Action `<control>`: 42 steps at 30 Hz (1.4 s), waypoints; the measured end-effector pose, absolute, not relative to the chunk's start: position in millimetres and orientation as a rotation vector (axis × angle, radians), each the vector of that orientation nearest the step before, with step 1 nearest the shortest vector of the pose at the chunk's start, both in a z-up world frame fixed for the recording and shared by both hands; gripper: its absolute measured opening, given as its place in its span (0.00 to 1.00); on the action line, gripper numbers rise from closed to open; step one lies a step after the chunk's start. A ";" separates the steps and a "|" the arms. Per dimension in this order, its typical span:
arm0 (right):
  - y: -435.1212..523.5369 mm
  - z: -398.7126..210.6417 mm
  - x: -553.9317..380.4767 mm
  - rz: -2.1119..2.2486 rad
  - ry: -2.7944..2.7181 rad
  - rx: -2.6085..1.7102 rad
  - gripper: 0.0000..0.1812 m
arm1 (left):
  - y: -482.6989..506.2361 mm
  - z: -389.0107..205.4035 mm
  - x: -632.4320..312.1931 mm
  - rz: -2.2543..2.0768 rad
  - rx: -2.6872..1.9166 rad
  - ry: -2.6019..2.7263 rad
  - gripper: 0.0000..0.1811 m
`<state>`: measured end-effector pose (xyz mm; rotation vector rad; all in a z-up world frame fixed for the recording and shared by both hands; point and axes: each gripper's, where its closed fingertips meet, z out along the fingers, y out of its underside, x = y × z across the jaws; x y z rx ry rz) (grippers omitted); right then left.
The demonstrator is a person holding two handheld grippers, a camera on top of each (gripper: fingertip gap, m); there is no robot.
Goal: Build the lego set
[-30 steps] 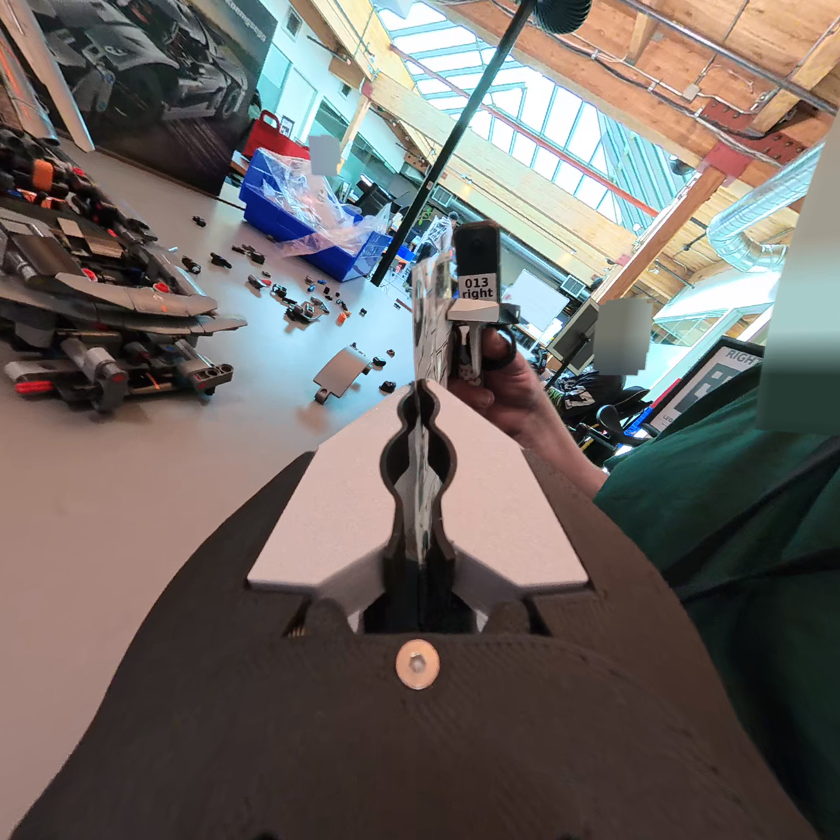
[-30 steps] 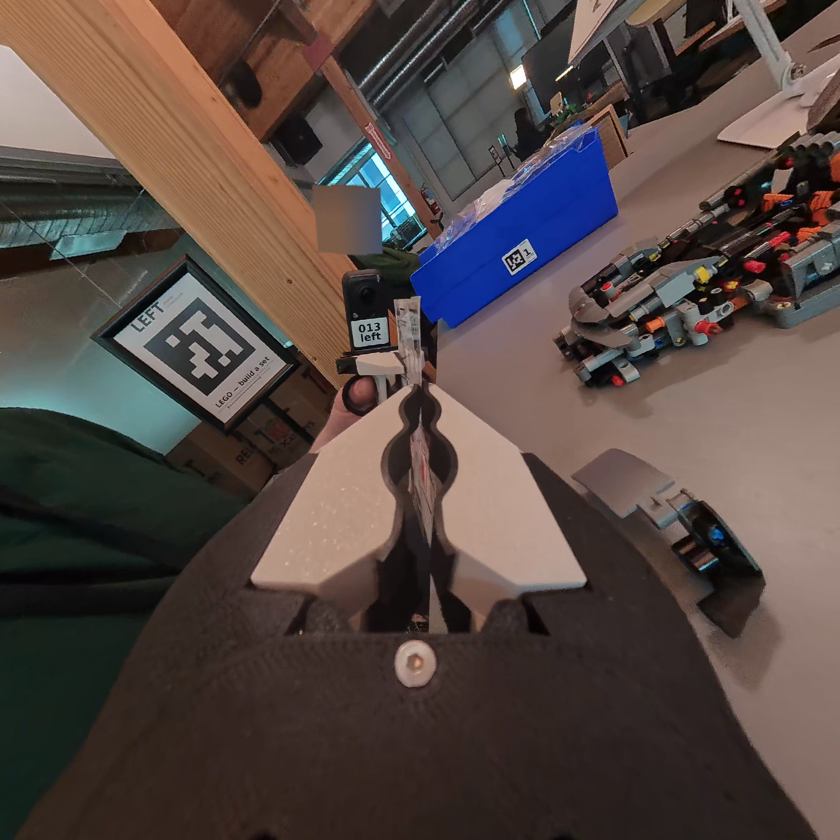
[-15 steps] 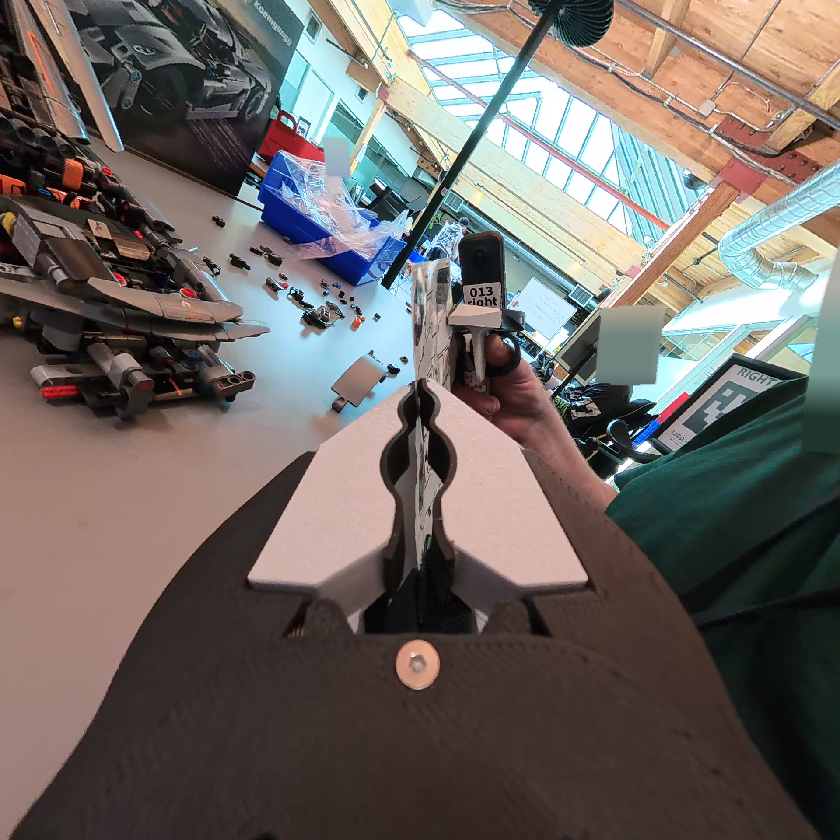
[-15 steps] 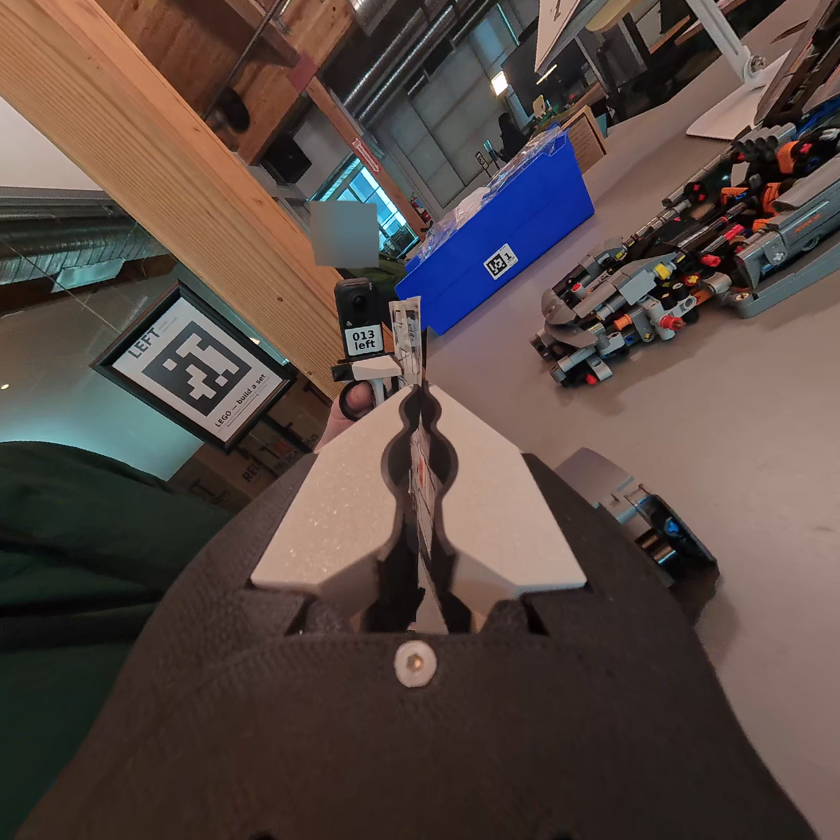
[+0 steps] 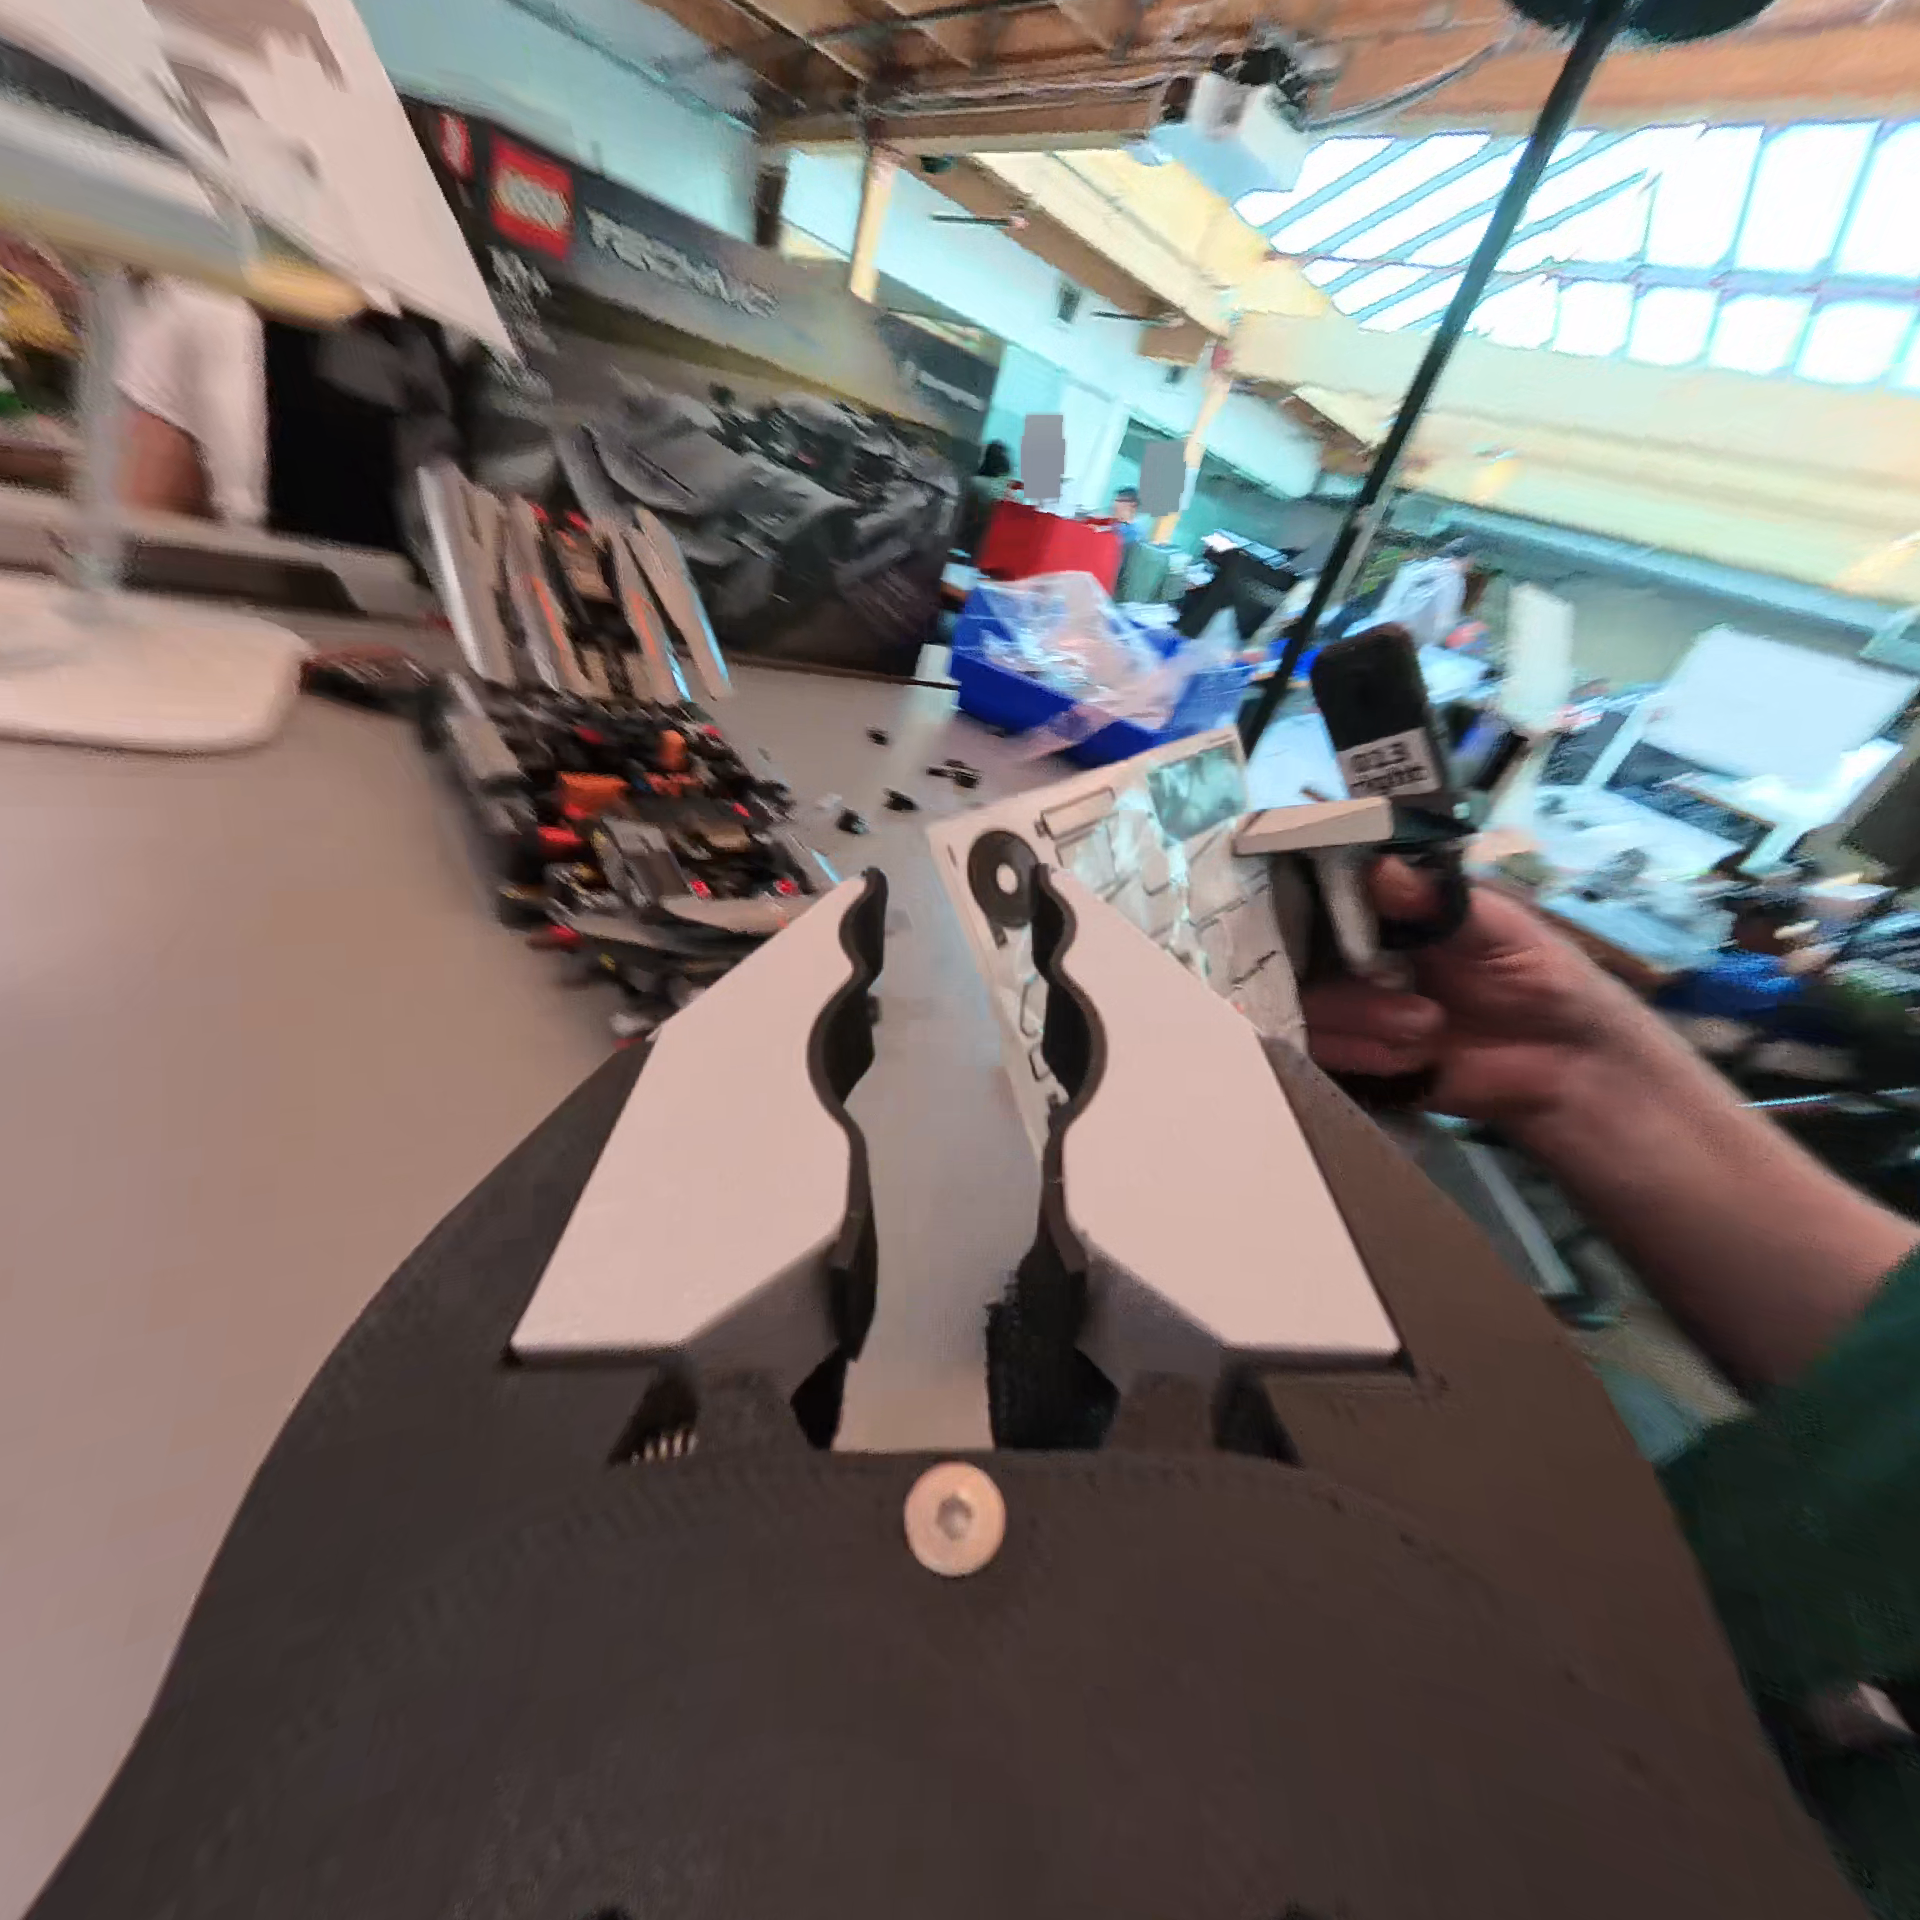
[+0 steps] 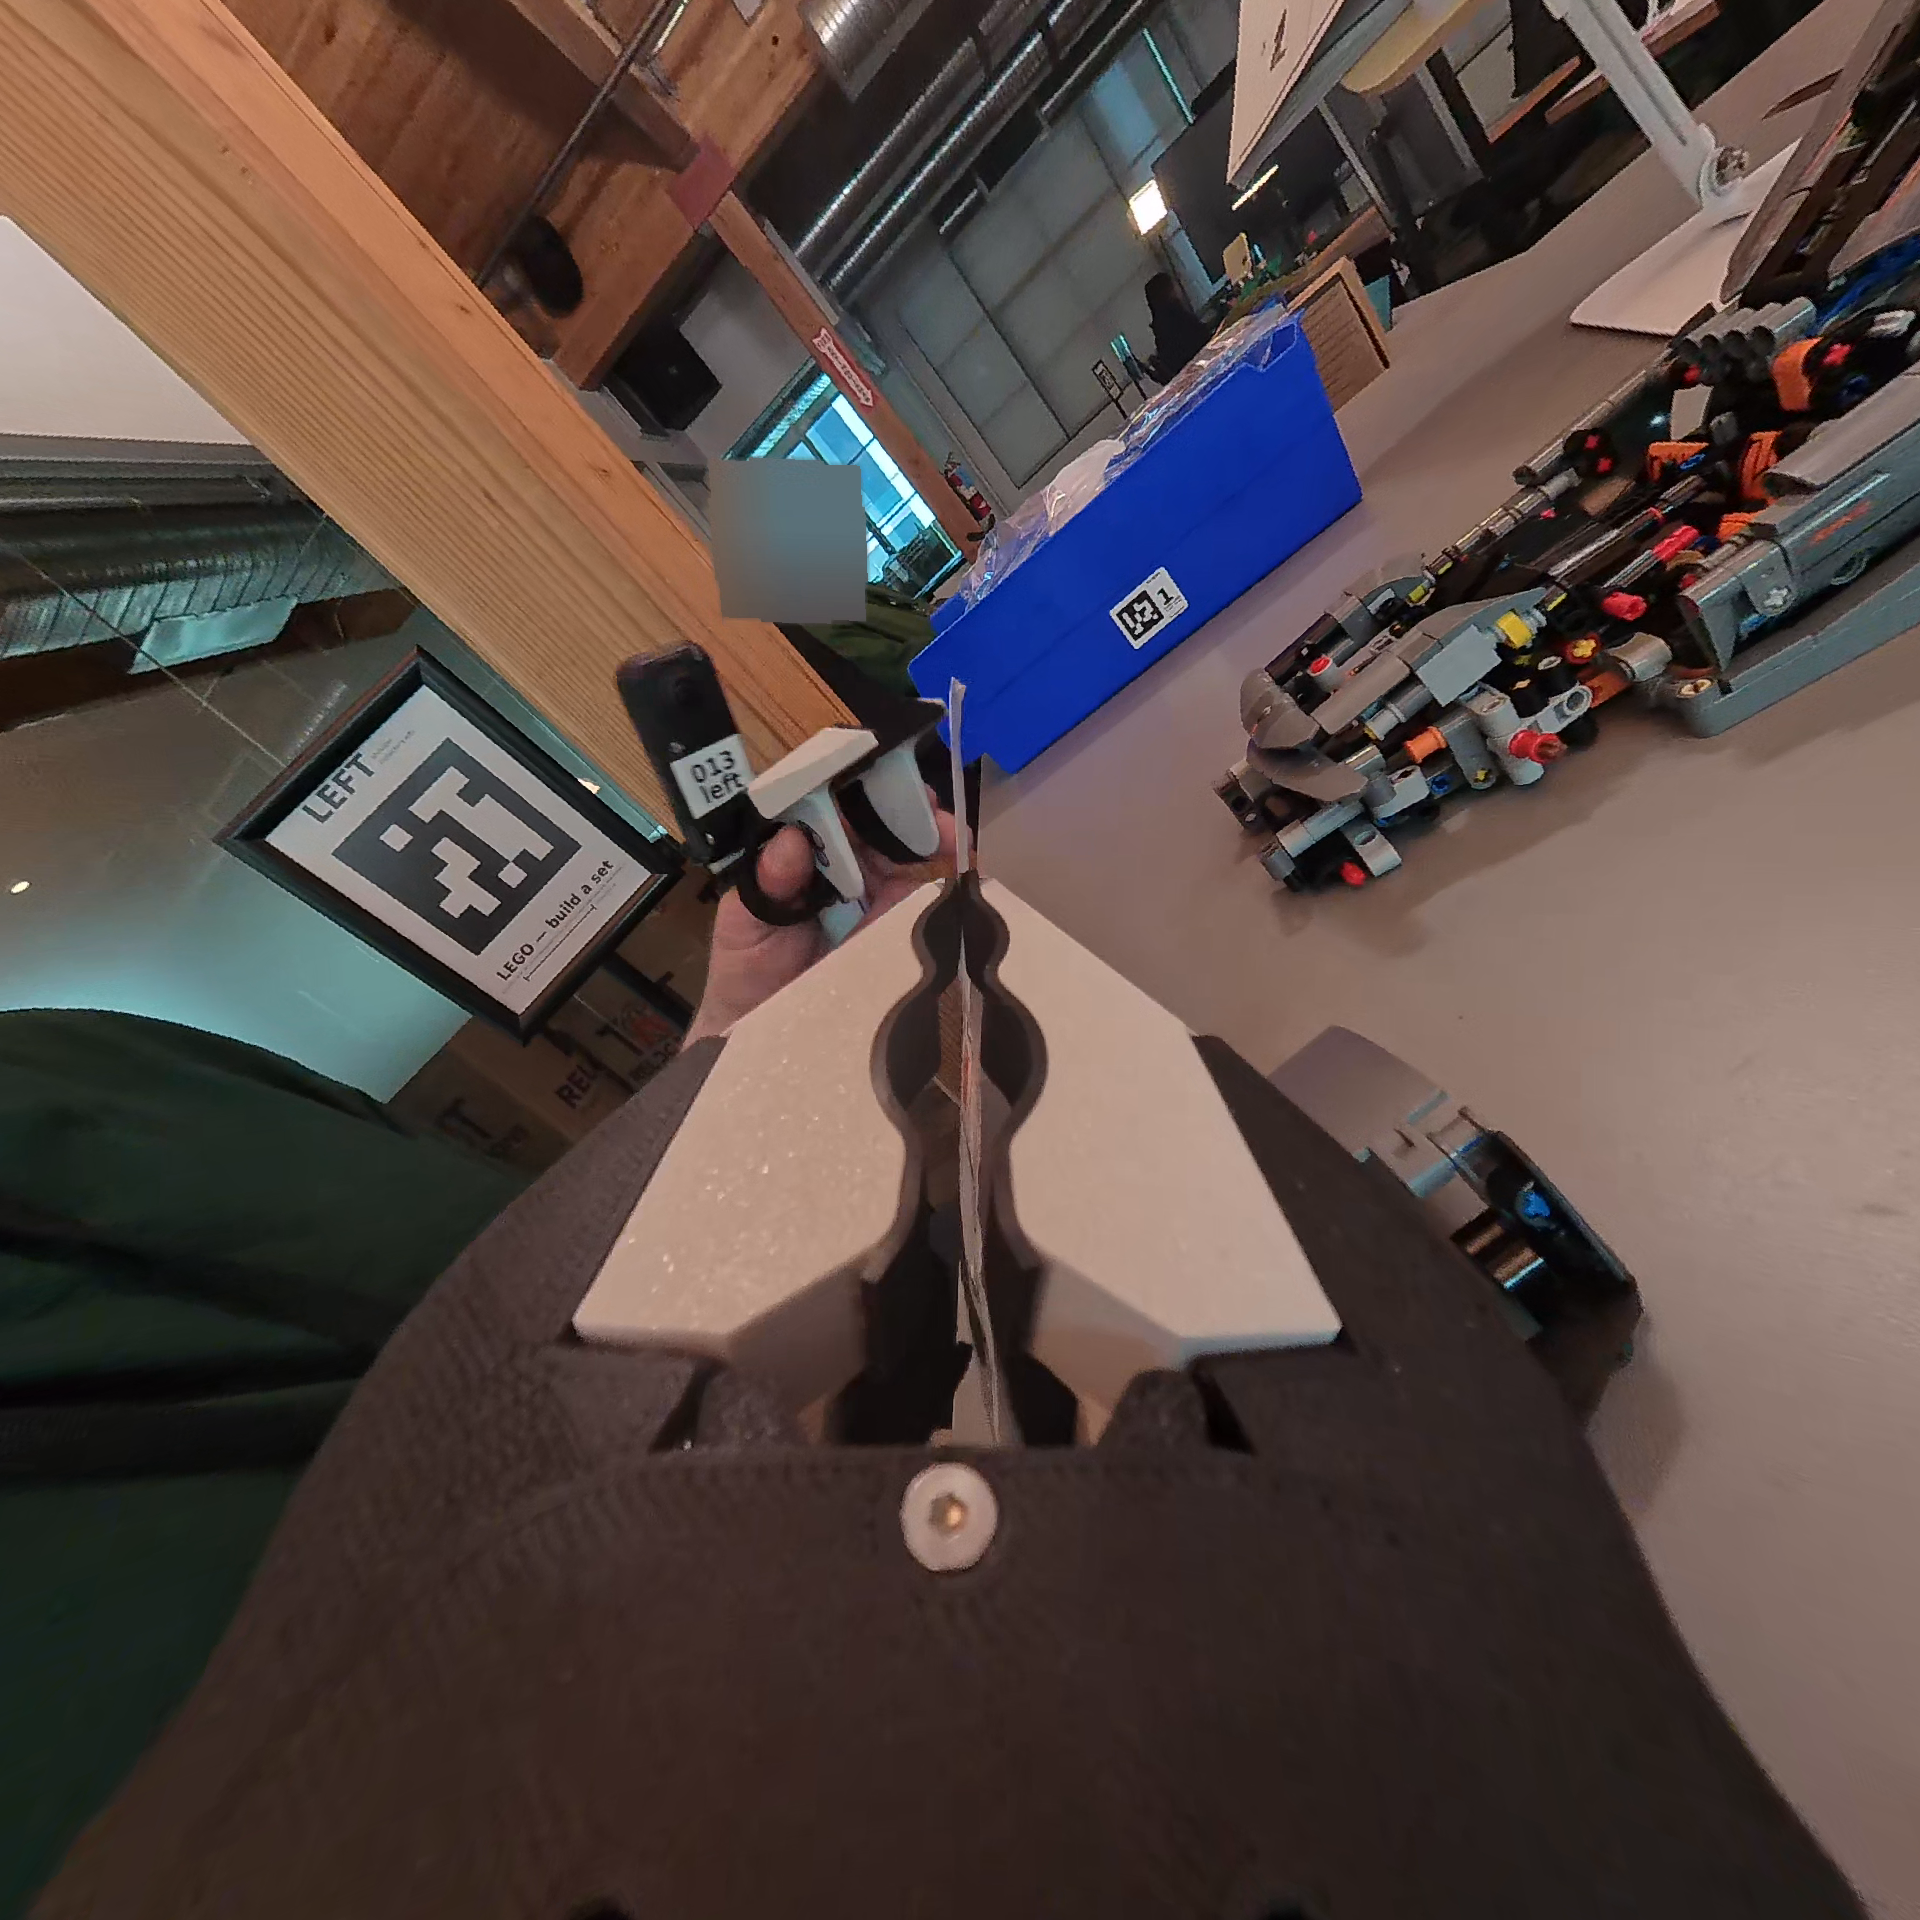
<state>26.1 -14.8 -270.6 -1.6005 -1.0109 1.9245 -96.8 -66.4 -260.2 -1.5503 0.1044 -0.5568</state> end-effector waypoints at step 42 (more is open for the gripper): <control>-43.3 -263.5 25.8 1.733 -1.284 -1.337 0.00 | -26.6 -256.8 36.9 -0.340 -1.642 1.019 0.05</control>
